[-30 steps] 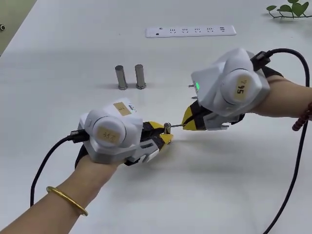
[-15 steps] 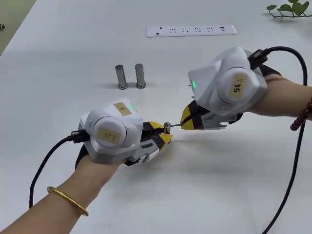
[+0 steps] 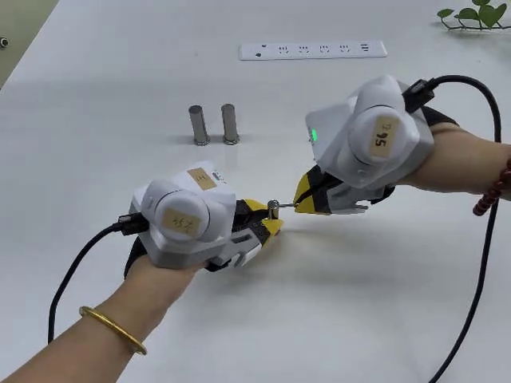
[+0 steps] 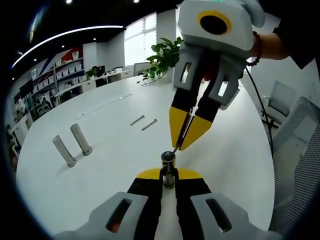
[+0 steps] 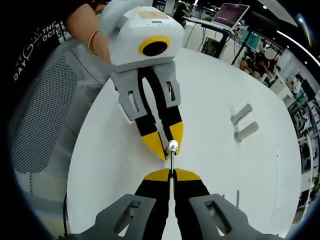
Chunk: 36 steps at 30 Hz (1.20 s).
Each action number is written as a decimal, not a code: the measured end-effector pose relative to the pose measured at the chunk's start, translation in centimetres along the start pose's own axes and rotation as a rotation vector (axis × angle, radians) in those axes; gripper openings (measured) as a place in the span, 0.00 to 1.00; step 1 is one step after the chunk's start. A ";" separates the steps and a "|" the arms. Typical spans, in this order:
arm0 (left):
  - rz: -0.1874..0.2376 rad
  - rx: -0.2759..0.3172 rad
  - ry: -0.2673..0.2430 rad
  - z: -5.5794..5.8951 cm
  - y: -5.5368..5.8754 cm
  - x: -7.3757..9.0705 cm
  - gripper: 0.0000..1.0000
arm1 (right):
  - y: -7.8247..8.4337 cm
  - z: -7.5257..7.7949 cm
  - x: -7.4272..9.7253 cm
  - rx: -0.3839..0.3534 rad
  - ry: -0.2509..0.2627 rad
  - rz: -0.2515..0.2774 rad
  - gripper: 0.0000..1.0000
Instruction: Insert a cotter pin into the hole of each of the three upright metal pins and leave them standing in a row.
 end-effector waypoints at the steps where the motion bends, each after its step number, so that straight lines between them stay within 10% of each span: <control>1: 0.000 0.000 0.001 0.0 0.0 0.0 0.06 | 0.0 0.1 0.0 0.003 0.001 0.000 0.00; 36: 0.011 0.003 0.000 0.3 -0.1 -0.4 0.06 | 0.3 -0.2 0.1 -0.155 0.000 0.062 0.00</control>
Point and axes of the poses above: the centre of the closed fingertips' face, and the gripper's own axes: x roughly backward along the fingers, z roughly to its right, y roughly out of its underside, the point moved 10 cm from there along x, roughly backward along the fingers, and after that the axes turned 6 degrees about y, right-handed, at the moved point
